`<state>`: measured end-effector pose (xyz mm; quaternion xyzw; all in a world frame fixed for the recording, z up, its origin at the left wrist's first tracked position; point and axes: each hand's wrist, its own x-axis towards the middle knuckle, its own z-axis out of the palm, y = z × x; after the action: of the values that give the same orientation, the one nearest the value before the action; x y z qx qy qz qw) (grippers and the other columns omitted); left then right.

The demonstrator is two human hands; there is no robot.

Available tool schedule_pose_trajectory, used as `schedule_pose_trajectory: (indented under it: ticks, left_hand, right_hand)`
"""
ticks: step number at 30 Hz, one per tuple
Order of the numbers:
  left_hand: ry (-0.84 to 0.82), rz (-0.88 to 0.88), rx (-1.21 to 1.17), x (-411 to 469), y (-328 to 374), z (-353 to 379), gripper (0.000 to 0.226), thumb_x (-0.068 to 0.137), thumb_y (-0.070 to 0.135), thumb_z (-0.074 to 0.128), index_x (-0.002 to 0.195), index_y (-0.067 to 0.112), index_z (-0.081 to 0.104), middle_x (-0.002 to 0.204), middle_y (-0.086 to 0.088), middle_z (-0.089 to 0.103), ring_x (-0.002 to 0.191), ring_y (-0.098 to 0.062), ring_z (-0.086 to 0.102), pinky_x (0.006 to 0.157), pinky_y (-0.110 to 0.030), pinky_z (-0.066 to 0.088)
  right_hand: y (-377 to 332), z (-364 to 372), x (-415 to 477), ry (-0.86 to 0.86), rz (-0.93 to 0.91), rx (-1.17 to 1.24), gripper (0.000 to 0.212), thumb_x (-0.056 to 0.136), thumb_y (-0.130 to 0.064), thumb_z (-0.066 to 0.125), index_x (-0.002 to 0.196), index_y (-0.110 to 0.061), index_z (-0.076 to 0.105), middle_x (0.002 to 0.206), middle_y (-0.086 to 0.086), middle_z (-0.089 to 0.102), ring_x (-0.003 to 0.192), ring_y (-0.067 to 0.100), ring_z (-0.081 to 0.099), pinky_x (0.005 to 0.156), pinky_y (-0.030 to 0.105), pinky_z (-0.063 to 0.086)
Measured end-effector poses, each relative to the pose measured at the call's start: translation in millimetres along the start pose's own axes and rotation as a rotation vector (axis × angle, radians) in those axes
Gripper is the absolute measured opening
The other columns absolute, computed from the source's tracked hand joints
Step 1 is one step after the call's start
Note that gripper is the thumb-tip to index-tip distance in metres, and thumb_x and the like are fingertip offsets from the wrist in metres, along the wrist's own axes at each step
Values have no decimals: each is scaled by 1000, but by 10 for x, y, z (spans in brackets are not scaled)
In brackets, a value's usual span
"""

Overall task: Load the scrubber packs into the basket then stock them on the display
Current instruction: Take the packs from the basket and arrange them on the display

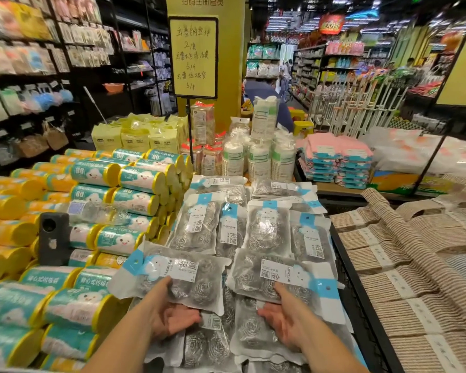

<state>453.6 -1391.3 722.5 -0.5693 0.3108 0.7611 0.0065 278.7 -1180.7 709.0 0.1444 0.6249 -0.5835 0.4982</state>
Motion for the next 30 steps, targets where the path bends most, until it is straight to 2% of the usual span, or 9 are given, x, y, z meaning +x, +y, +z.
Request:
schedule_pose_trajectory:
  ticks: [3, 9, 11, 14, 17, 19, 23, 25, 30]
  left_hand:
    - [-28, -3, 48, -48, -47, -45, 75, 96, 57, 47, 114, -16, 55, 103, -38, 68, 87, -46, 71, 57, -51, 59]
    - [85, 153, 163, -292, -192, -124, 68, 92, 58, 53, 114, -6, 59, 90, -26, 74, 70, -32, 72, 58, -34, 58]
    - [198, 284, 174, -426, -235, -163, 55, 94, 49, 56, 107, -4, 63, 85, -23, 75, 68, -31, 70, 61, -34, 54]
    - [344, 499, 163, -612, -287, -307, 37, 92, 37, 65, 101, 1, 66, 73, -15, 74, 66, -29, 68, 56, -32, 52]
    - [488, 679, 241, -823, -383, -655, 24, 92, 25, 67, 97, 2, 66, 66, -7, 69, 63, -20, 61, 47, -24, 44]
    - [601, 744, 355, -977, -504, -989, 18, 92, 26, 67, 92, 8, 68, 72, -5, 71, 67, -21, 65, 51, -26, 46]
    - [808, 776, 474, -1213, -817, -1826, 14, 85, 29, 74, 80, 17, 69, 75, -1, 70, 74, -22, 66, 72, -38, 52]
    - [884, 751, 517, -1314, -970, -2246, 15, 86, 30, 73, 85, 17, 67, 81, -2, 70, 78, -19, 66, 75, -38, 52]
    - [972, 589, 597, -1280, -1528, -3389, 30, 85, 42, 70, 105, 23, 58, 101, 1, 63, 94, -18, 61, 84, -34, 50]
  right_hand:
    - [-20, 33, -131, -90, 2, -54, 58, 95, -50, 54, 113, 5, 63, 85, 25, 74, 41, 16, 58, 32, 15, 38]
    - [-2, 181, -315, -218, -31, -160, 58, 95, -48, 57, 119, 4, 60, 115, 29, 67, 43, 16, 62, 32, 15, 41]
    - [28, 279, -293, -213, -89, -262, 55, 96, -48, 57, 119, 3, 60, 105, 25, 73, 45, 13, 58, 34, 15, 42]
    - [78, 549, -260, -223, -219, -422, 49, 96, -47, 59, 110, 0, 63, 85, 17, 77, 47, 13, 56, 39, 16, 42]
    - [190, 953, -301, -353, -321, -531, 37, 96, -39, 62, 109, -5, 62, 79, 11, 72, 50, 14, 56, 44, 19, 44]
    - [340, 1267, -373, -459, -390, -598, 27, 96, -34, 64, 104, -8, 63, 77, 7, 68, 55, 14, 57, 49, 22, 45]
    - [821, 1888, -572, -581, -513, -812, 24, 90, -33, 69, 100, -12, 64, 76, 2, 67, 64, 15, 60, 59, 29, 49]
    - [1107, 2140, -650, -638, -551, -918, 26, 88, -38, 70, 102, -18, 62, 86, 0, 67, 73, 15, 63, 65, 32, 50]
    - [2022, 2769, -696, -758, -633, -1192, 22, 87, -36, 70, 100, -23, 58, 77, -9, 55, 66, 8, 53, 67, 25, 42]
